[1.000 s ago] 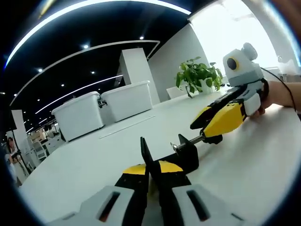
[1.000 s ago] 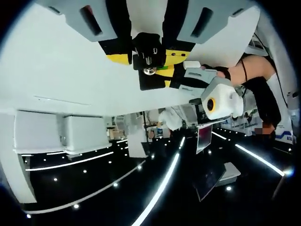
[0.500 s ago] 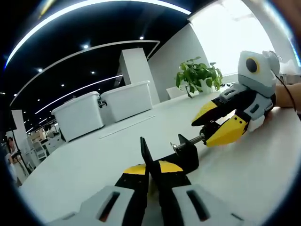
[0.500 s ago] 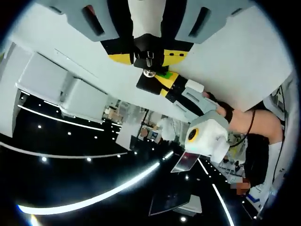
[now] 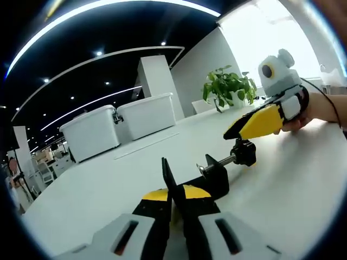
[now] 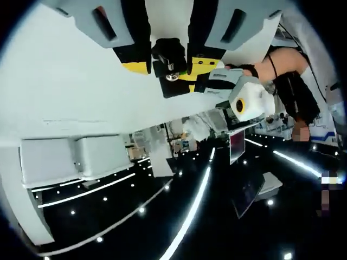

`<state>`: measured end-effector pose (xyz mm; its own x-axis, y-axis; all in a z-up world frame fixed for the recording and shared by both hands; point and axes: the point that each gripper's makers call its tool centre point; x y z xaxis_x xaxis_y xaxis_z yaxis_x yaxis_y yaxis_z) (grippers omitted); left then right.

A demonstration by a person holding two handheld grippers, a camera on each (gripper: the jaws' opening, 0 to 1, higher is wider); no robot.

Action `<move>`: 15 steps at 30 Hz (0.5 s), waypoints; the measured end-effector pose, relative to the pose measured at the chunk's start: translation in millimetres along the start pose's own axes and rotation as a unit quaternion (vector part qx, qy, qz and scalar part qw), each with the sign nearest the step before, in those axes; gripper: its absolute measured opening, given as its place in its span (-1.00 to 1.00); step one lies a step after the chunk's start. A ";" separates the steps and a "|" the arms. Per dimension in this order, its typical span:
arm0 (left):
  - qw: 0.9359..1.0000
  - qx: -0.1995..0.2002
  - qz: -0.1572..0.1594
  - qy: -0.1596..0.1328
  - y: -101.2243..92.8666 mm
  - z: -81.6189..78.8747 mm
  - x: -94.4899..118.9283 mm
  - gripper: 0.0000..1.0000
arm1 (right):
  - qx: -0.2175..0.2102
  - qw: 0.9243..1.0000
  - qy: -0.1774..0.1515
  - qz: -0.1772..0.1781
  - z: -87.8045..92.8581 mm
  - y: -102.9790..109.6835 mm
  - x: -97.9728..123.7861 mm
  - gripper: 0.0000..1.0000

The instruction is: Clamp the fixed fixture on the desktop, loosen the retaining clip, secure it to the edge of the desk, and tighten the retaining clip.

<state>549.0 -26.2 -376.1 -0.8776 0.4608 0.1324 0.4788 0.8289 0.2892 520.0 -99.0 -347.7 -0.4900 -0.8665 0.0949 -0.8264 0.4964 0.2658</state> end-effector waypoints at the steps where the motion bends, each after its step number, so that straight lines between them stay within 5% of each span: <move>1: 1.000 0.000 0.000 0.000 -0.2 0.0 0.5 -0.87 | 0.001 1.000 0.002 0.001 1.1 -0.4 -0.6 -0.52; 8: 1.000 0.001 0.000 0.000 -0.9 0.0 1.6 -0.87 | -0.038 0.999 0.022 0.003 11.7 -0.8 -1.4 -0.55; 15: 1.000 0.001 0.000 0.000 -0.6 -0.6 1.8 -0.87 | -0.020 1.000 0.013 0.001 12.0 5.0 -0.3 -0.57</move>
<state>547.1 -26.0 -375.5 -0.8778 0.4603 0.1326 0.4785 0.8300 0.2866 512.6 -95.6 -357.9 -0.4843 -0.8665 0.1206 -0.8130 0.4967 0.3037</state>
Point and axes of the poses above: the point that each gripper's makers call its tool centre point, and the gripper's own axes: x roughly backward along the fingers, y roughly to its left, z roughly out of its underside, and after that the axes turned 5 degrees about -z, right-handed
